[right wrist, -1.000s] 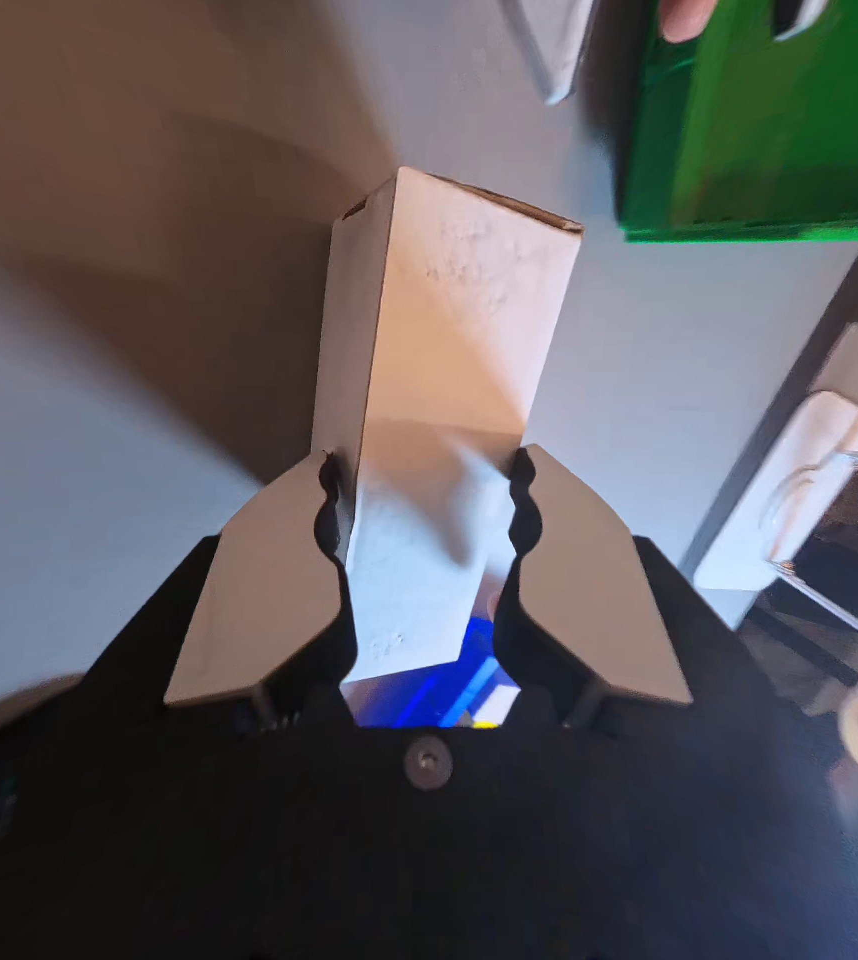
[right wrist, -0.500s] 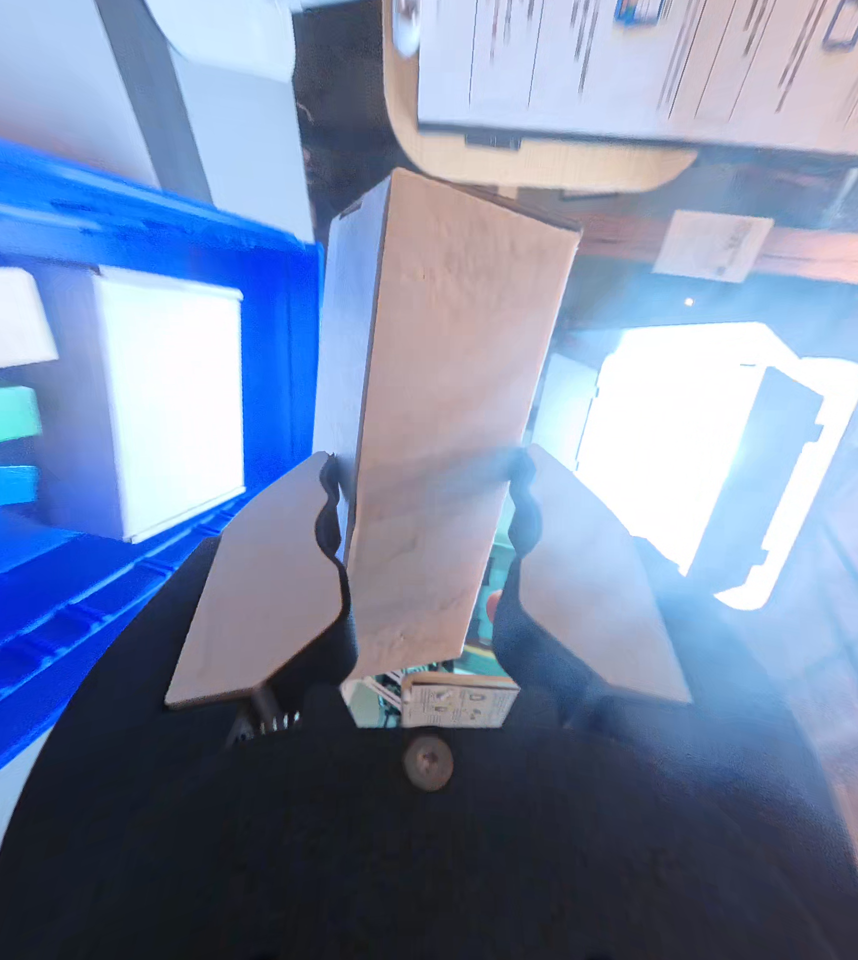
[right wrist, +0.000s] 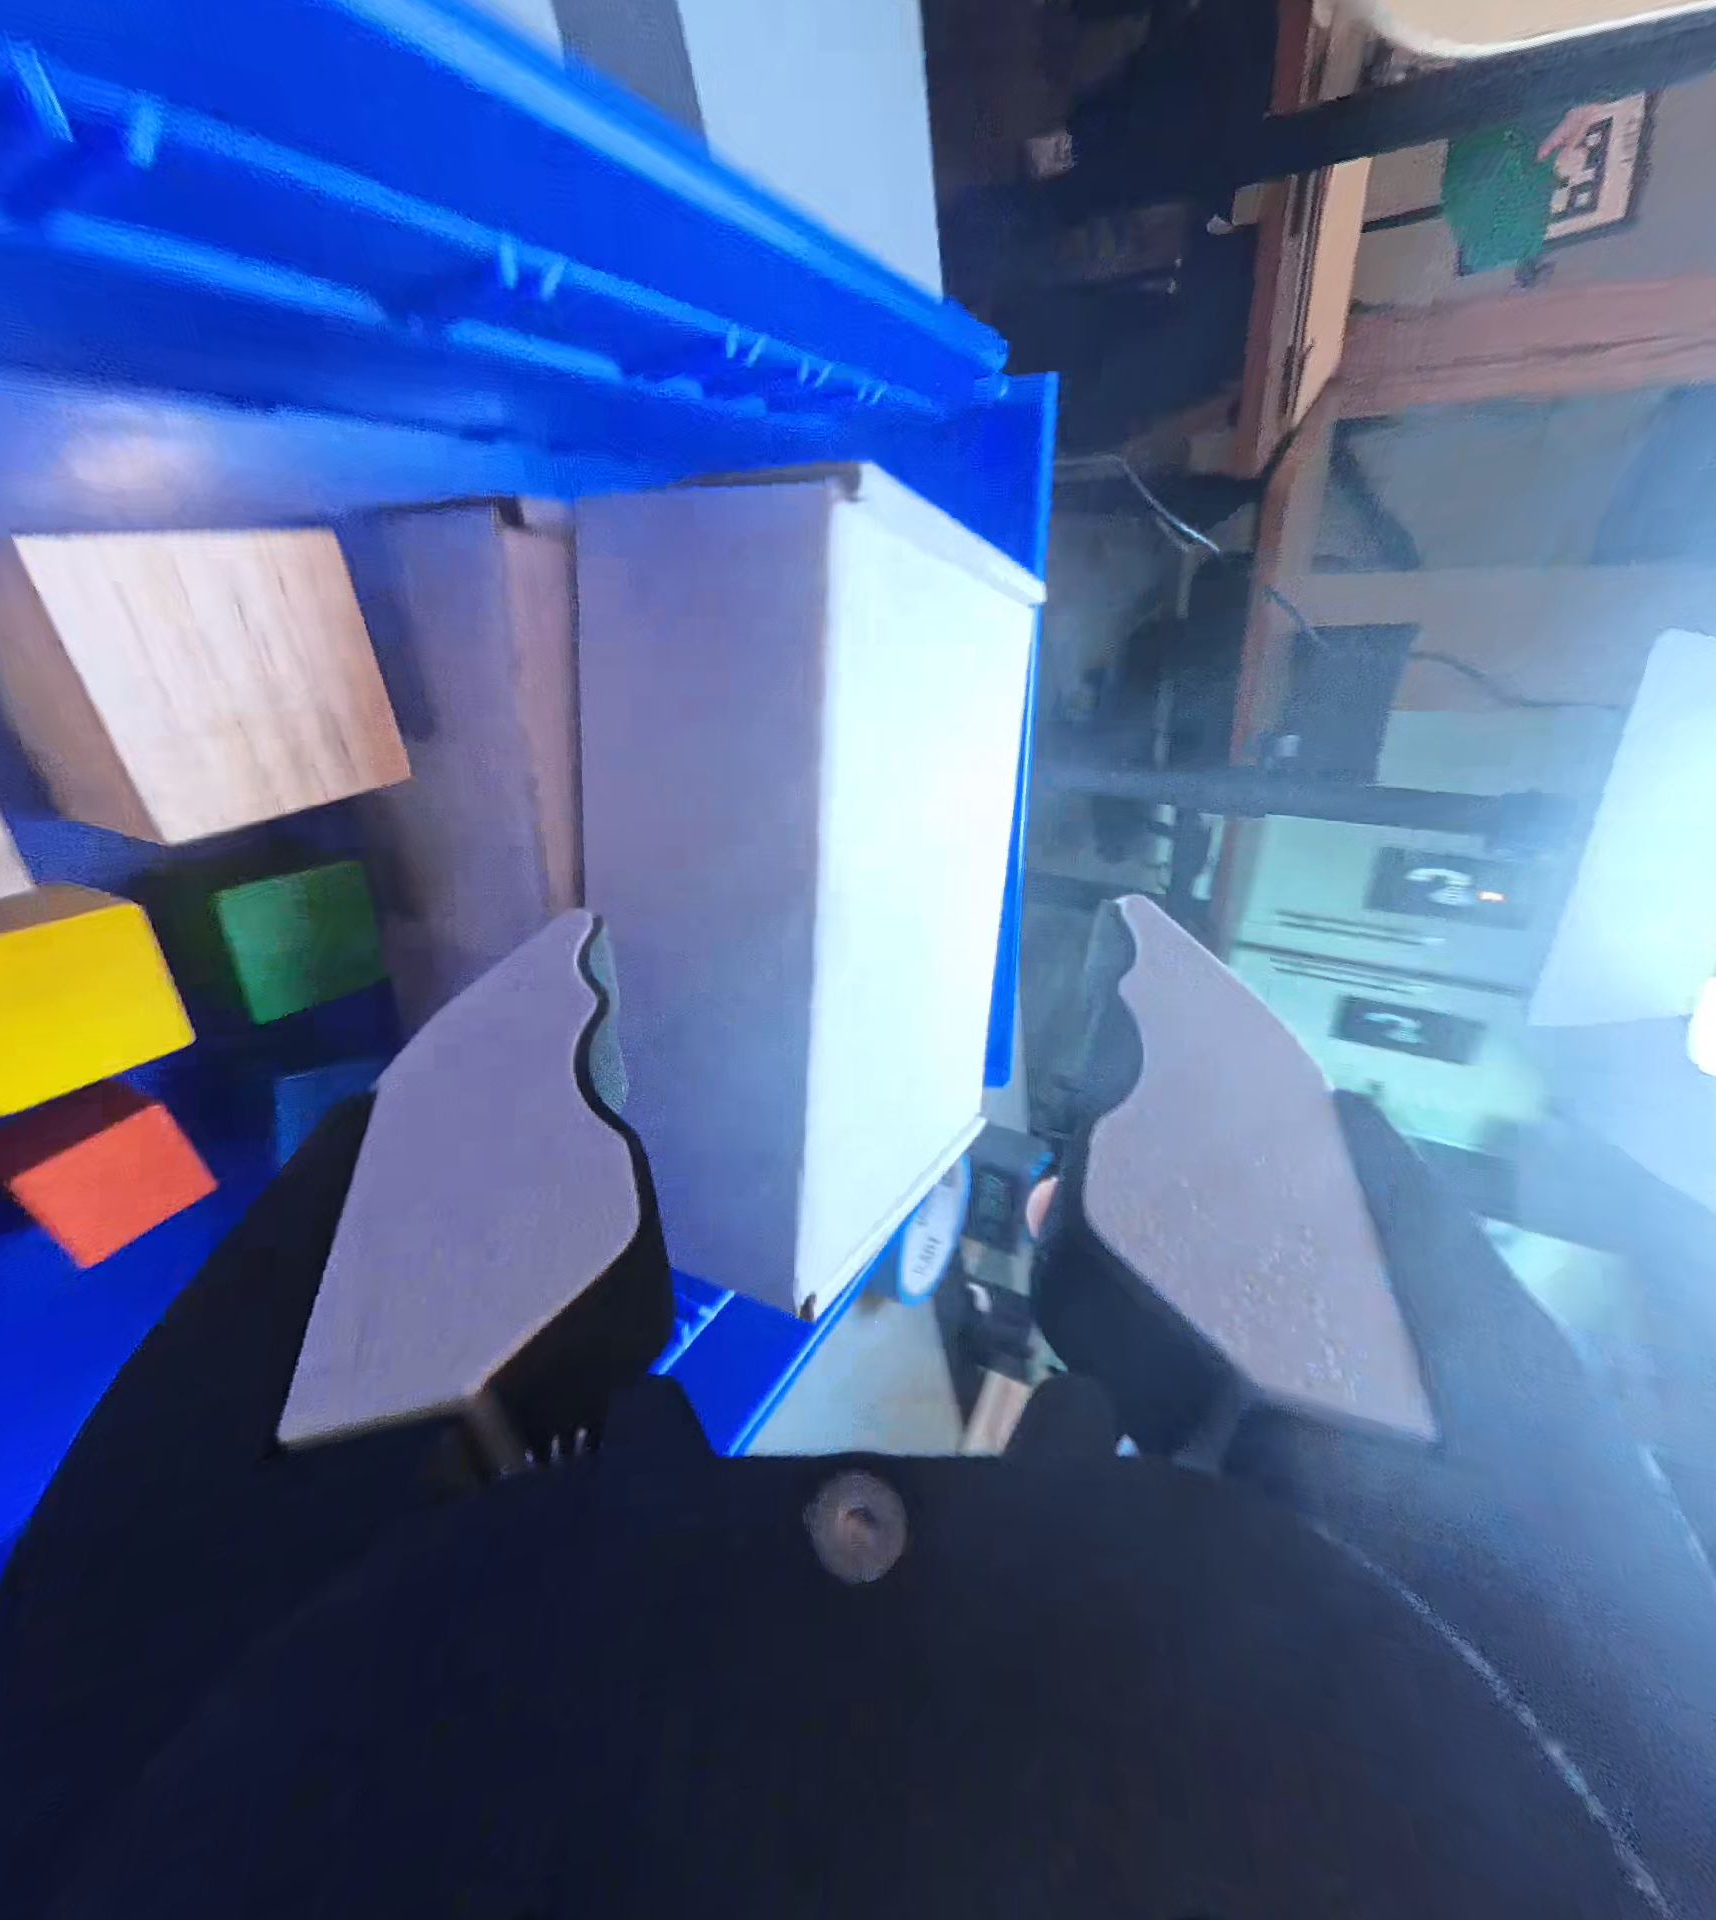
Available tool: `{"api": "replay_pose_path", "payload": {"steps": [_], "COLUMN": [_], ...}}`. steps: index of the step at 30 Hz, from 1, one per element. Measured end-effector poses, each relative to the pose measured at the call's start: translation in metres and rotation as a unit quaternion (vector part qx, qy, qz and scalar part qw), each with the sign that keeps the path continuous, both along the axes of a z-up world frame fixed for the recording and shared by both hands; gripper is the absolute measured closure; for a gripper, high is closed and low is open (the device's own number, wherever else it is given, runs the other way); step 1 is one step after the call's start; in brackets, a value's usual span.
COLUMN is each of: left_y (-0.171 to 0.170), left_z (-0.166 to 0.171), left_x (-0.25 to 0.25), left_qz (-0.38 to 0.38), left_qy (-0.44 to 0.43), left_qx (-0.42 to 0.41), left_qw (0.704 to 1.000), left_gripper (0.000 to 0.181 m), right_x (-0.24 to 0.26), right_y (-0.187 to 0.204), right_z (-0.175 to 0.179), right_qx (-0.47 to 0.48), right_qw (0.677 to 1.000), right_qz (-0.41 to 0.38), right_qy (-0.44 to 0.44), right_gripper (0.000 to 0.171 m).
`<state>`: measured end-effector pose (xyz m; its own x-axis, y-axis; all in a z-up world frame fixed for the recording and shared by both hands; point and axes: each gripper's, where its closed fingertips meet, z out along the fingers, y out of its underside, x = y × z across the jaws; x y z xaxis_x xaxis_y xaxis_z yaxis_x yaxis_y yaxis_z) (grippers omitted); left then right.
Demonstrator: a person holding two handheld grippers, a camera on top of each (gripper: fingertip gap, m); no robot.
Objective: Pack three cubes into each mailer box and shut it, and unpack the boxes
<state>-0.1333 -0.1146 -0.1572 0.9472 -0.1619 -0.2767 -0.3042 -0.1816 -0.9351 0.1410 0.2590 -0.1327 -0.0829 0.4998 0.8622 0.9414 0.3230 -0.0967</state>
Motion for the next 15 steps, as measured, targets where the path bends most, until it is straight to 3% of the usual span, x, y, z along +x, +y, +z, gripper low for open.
{"api": "replay_pose_path", "payload": {"steps": [5,9,12,13,15], "left_y": [-0.001,-0.005,-0.003,0.000,0.008], "left_z": [-0.009,-0.039,-0.065,-0.073,-0.073], "left_x": [-0.030,-0.059,-0.076,-0.075,-0.071], "left_qz": [0.048,0.067,0.072,0.063,0.057], "left_qy": [0.135,0.243,0.302,0.311,0.330], "left_qx": [-0.085,-0.211,-0.280,-0.286,-0.265], "left_qw": [0.986,0.945,0.909,0.904,0.904], "left_gripper": [0.115,0.118,0.128,0.142,0.147], "right_x": [-0.001,0.017,0.030,0.031,0.026], "right_y": [-0.064,-0.144,-0.166,-0.165,-0.154], "right_z": [0.019,-0.026,-0.072,-0.084,-0.092], "right_qx": [-0.171,-0.348,-0.344,-0.326,-0.259], "right_qw": [0.982,0.935,0.929,0.933,0.954], "right_qz": [0.042,0.065,0.074,0.076,0.084], "right_qy": [0.071,-0.030,-0.115,-0.132,-0.127], "right_gripper": [0.100,0.107,0.116,0.125,0.140]}}
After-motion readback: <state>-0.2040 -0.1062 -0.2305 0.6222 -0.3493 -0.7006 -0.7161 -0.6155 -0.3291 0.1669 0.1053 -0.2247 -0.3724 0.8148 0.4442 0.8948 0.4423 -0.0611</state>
